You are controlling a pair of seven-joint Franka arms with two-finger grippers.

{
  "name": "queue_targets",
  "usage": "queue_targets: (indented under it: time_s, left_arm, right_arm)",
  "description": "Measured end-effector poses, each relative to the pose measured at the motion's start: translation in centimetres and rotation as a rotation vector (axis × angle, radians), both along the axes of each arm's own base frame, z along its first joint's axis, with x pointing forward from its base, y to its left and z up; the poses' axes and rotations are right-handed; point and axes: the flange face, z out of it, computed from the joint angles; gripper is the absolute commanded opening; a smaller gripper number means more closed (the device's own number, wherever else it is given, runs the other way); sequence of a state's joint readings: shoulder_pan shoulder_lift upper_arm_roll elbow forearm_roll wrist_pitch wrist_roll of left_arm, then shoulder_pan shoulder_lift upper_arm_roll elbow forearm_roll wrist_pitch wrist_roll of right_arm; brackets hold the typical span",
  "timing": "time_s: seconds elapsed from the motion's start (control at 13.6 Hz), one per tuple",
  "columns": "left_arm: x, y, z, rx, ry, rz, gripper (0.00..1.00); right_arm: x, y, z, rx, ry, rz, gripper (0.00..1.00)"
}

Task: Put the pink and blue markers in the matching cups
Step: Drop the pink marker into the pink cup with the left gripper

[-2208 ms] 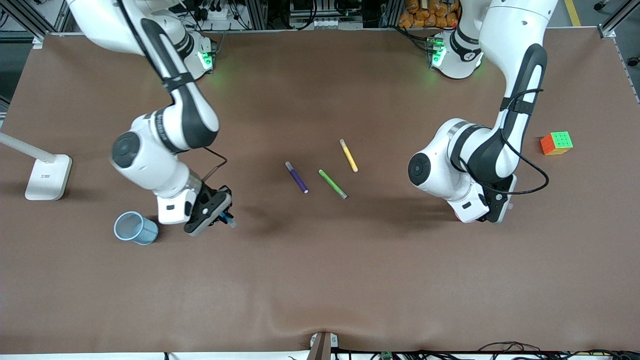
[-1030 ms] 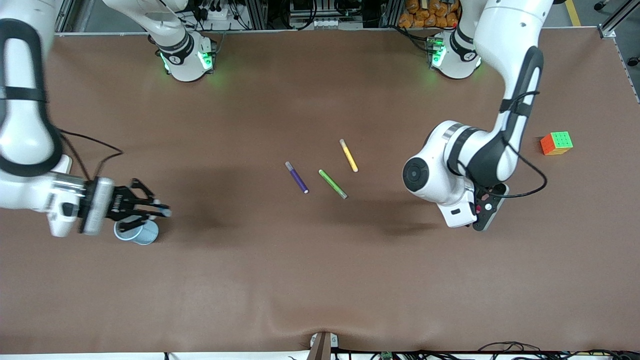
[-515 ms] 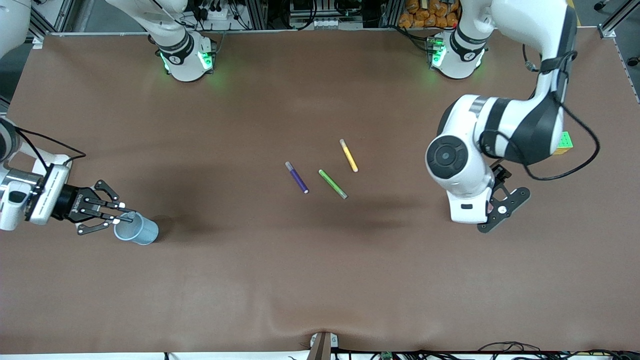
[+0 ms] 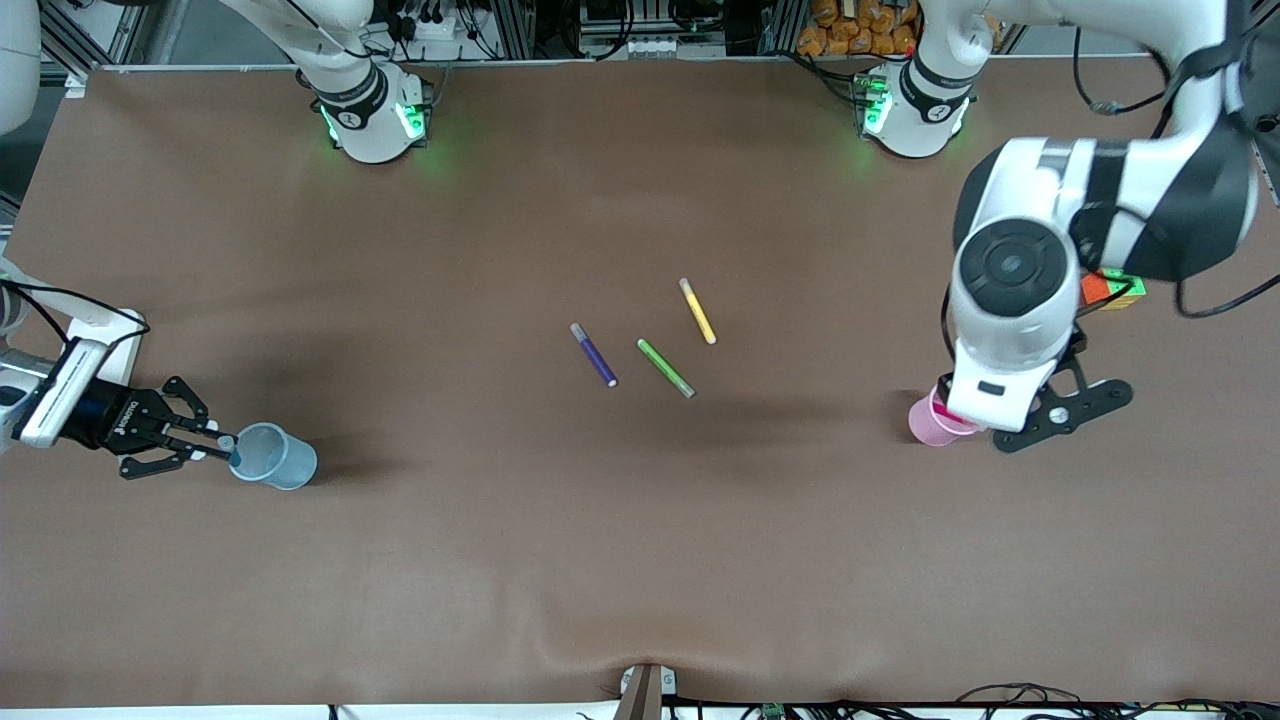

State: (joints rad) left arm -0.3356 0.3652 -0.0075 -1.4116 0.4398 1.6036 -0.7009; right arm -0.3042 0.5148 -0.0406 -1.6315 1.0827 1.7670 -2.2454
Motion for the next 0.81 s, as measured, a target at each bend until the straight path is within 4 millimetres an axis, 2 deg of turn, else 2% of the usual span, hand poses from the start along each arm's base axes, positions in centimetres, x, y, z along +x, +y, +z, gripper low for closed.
queue_targets:
  time_s: [0.22,0.44,0.66,0.81]
  left_arm:
    - [-0.3,0.6,2.1,-0.049,-0.009,-0.008,1.0]
    - [0.1,1.6,3.8,-0.098,-0.001,-0.059,1.0]
    - [0.5,3.5,5.1,-0.148,0.041,-0.162,1.0]
    - [0.4,5.7,6.7,-0.222,0.051,-0.192,1.0]
  right_arm:
    - [-0.2,-0.4,-2.0,0.013,0.006,0.018,0.0]
    - [0.2,-0.2,-1.8,0.008,-0.005,0.032,0.0]
    - [0.2,-0.1,-2.3,-0.002,0.008,0.061,0.0]
    - [0.3,-0.1,-2.5,-0.009,0.014,0.078,0.0]
